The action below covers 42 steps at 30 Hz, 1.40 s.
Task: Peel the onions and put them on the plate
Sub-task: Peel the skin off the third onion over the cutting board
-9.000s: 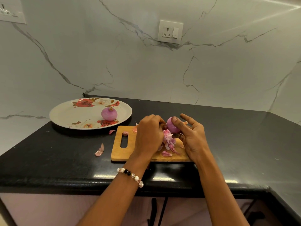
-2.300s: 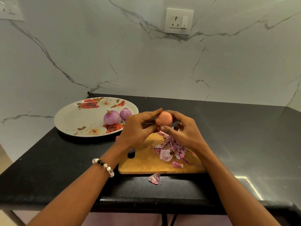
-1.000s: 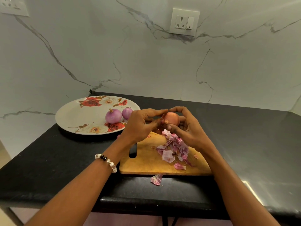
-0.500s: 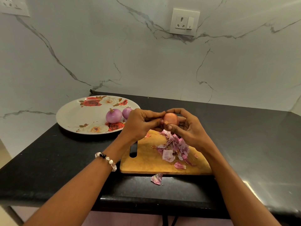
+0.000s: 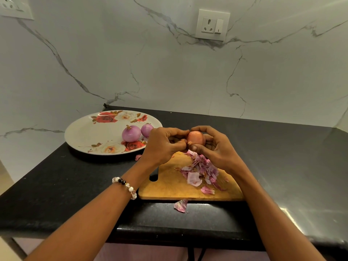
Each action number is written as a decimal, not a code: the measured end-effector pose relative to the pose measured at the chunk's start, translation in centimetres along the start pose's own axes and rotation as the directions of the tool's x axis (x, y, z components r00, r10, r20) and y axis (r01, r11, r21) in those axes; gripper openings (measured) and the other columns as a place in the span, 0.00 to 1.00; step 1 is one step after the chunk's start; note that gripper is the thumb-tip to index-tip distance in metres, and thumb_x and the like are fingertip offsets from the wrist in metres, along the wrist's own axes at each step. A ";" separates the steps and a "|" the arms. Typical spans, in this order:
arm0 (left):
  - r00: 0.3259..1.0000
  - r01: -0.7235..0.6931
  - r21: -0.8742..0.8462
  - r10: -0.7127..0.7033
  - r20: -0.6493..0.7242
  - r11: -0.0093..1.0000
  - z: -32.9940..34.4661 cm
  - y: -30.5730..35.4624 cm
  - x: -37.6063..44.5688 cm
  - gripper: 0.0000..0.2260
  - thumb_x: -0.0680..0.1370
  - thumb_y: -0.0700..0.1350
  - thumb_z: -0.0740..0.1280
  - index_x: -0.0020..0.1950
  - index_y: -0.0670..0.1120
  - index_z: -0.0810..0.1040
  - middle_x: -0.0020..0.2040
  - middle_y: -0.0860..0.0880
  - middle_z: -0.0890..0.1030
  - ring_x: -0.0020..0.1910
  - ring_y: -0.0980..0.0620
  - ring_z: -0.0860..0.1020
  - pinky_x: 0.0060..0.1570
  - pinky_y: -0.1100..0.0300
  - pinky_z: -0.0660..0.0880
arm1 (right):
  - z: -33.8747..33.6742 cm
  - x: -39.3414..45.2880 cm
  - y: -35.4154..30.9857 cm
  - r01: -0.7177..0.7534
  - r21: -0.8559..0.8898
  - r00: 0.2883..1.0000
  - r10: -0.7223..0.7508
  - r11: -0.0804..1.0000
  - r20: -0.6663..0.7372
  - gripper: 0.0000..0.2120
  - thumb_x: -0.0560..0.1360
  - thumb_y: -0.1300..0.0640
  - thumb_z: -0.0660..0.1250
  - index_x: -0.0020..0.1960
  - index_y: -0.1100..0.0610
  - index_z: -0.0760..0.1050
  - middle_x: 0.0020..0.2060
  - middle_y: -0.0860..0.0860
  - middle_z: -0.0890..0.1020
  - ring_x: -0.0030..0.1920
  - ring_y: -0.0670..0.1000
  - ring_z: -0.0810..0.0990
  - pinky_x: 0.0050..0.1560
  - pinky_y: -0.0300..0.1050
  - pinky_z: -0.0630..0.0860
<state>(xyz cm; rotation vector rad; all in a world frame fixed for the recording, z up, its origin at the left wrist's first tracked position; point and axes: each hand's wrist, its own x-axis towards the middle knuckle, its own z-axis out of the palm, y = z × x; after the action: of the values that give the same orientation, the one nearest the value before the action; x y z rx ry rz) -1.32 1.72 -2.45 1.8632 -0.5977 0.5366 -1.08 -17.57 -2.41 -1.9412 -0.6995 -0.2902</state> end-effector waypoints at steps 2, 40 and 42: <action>1.000 -0.009 0.022 0.009 -0.002 1.000 0.1 -0.1 0.0 0.14 0.73 0.37 0.72 0.59 0.41 0.80 0.51 0.45 0.83 0.44 0.56 0.82 0.45 0.68 0.78 | 0.0 0.0 0.1 -0.004 -0.012 1.000 0.004 1.000 0.002 0.25 0.69 0.50 0.73 0.64 0.52 0.72 0.57 0.46 0.79 0.56 0.47 0.82 0.55 0.43 0.81; 0.999 -0.050 0.007 0.049 0.022 0.999 -0.3 -0.4 0.6 0.14 0.75 0.43 0.70 0.60 0.44 0.79 0.51 0.47 0.83 0.41 0.55 0.83 0.37 0.60 0.81 | -0.1 0.1 -0.3 -0.075 0.173 0.997 0.073 0.982 0.016 0.21 0.73 0.49 0.67 0.65 0.53 0.74 0.58 0.56 0.80 0.56 0.54 0.82 0.54 0.48 0.82; 0.998 0.000 -0.047 0.003 0.064 0.999 -0.4 -0.3 0.6 0.16 0.75 0.44 0.69 0.62 0.46 0.78 0.53 0.48 0.83 0.43 0.53 0.83 0.38 0.58 0.81 | -0.1 0.0 -0.3 -0.077 0.194 0.997 0.074 0.978 0.023 0.19 0.75 0.47 0.64 0.64 0.51 0.74 0.58 0.54 0.80 0.57 0.53 0.82 0.54 0.46 0.81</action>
<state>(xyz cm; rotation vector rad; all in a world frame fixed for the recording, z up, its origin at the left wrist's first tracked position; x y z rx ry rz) -0.73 2.06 -2.14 1.8407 -0.6488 0.4614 -1.25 -17.60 -2.11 -1.7798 -0.6383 -0.1534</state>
